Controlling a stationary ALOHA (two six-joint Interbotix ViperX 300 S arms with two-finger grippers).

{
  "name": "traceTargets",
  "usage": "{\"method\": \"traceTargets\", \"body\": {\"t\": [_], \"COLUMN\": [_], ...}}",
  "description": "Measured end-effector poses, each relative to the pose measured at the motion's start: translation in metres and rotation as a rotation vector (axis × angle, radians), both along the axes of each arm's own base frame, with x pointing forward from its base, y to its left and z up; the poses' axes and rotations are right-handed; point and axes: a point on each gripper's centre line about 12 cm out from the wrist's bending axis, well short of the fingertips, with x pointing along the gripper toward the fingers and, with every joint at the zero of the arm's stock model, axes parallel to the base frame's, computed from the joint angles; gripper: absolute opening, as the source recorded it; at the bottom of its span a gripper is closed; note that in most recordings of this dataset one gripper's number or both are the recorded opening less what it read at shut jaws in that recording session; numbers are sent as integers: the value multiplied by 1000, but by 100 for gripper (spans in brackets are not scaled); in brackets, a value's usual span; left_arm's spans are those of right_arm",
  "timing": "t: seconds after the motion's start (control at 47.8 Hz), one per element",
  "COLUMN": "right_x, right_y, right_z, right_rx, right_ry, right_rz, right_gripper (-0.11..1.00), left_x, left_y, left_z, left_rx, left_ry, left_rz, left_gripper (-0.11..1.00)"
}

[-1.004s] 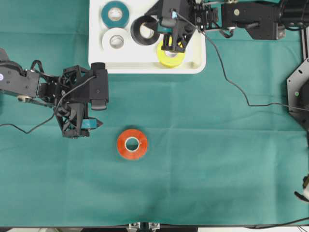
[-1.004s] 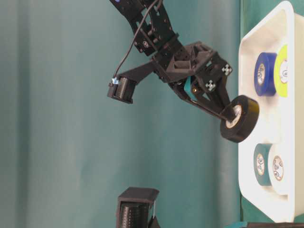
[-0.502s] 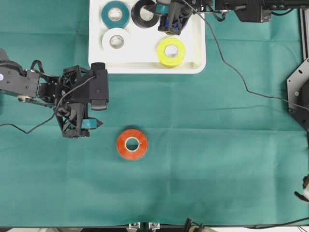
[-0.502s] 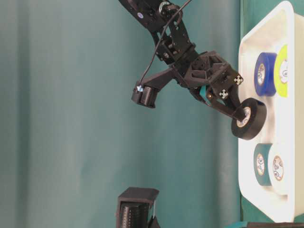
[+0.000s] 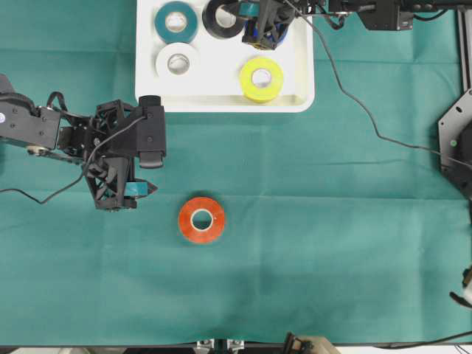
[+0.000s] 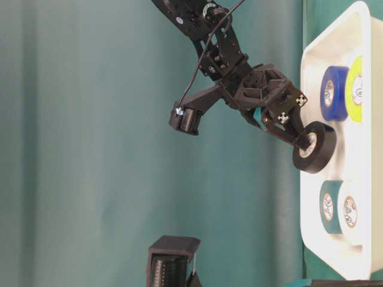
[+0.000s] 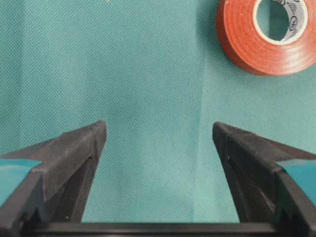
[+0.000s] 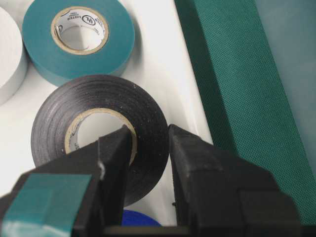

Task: Put the tape alternately from left to right into the white case.
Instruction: 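Release the black tape and raise the right gripper out of the tray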

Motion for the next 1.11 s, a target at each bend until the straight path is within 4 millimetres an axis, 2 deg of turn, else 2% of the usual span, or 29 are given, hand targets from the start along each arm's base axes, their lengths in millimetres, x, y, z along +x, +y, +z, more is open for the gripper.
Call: {"method": "traceTargets", "body": {"t": [0.251,0.293,0.439,0.502,0.586,0.858,1.109], "right_x": [-1,-1,0,-1,-1,-1,-1], "right_y": [2,4,7,7,7,7,20], "right_z": [-2,-3,-4,-5,-5,-5,0], "right_rx": [4,5,13,14,15,17,13], "right_ry": [3,8,12,18,20,20,15], "right_rz": [3,6,6,3,1,-1,26], "right_gripper": [27,35,78,89,85,85,85], "left_x": [0,0,0,0,0,0,0], "left_y": [0,0,0,0,0,0,0], "left_z": [0,0,0,0,0,0,0], "left_rx": [0,0,0,0,-1,0,0], "left_ry": [0,0,0,0,0,0,2], "left_rz": [0,0,0,0,1,0,0], "left_gripper": [82,82,82,82,82,82,82]}}
